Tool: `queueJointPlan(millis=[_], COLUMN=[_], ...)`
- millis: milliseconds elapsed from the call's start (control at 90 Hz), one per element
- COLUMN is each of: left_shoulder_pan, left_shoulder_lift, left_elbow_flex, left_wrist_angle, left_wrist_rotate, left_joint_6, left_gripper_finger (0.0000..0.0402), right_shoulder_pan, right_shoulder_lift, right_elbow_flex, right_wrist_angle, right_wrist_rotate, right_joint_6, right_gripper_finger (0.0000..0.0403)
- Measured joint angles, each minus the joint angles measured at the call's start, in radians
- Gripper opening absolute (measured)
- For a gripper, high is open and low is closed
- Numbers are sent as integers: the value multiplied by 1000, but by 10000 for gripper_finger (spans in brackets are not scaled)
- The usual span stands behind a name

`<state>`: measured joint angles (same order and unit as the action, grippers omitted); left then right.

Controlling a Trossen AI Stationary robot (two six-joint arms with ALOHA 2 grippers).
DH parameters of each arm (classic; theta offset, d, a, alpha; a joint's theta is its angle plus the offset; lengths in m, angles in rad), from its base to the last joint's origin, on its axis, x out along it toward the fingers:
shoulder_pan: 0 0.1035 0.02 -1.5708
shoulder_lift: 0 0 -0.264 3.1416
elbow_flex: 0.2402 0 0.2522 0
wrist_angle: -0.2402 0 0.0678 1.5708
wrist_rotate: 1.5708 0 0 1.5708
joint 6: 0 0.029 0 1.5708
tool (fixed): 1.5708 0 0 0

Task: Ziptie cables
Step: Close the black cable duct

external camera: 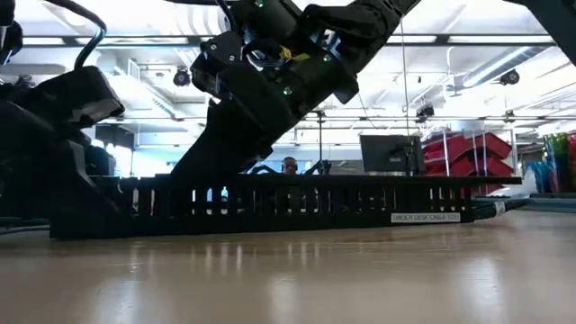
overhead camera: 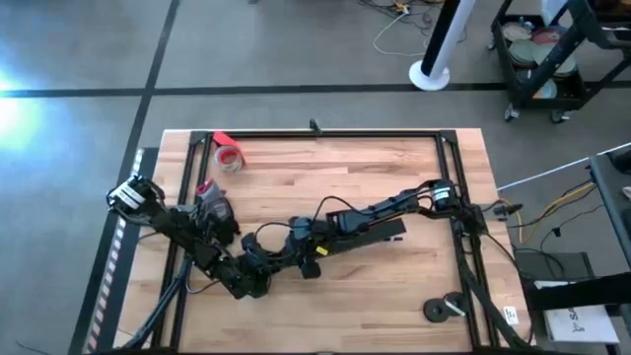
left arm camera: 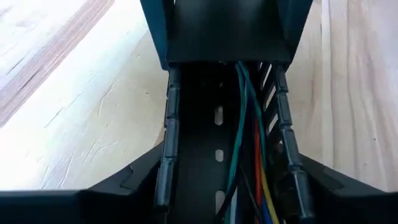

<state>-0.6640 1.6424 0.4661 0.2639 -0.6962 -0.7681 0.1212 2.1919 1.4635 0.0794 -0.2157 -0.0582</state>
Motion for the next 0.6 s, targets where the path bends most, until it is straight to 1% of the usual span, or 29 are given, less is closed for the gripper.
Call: queueJointPlan(millis=[111, 322, 500, 600], left_shoulder_pan=[0, 1, 1, 2], left_shoulder_lift=[1, 1, 1, 2], left_elbow_flex=[0, 0, -2, -2], left_wrist_angle=[2, 6, 24, 30], left_wrist_rotate=[-5, -10, -12, -12], left_joint_6=[-3, -4, 11, 17], left_gripper_finger=[225, 220, 223, 220], right_shoulder_pan=[1, 1, 8, 0], right_shoulder_lift=[3, 3, 3, 3], right_elbow_flex=[0, 0, 0, 0], right_wrist_angle=[7, 2, 8, 5], right_wrist_rotate=[-34, -49, 41, 49], right_joint_6=[-14, -18, 44, 70], right_gripper_finger=[216, 227, 217, 217])
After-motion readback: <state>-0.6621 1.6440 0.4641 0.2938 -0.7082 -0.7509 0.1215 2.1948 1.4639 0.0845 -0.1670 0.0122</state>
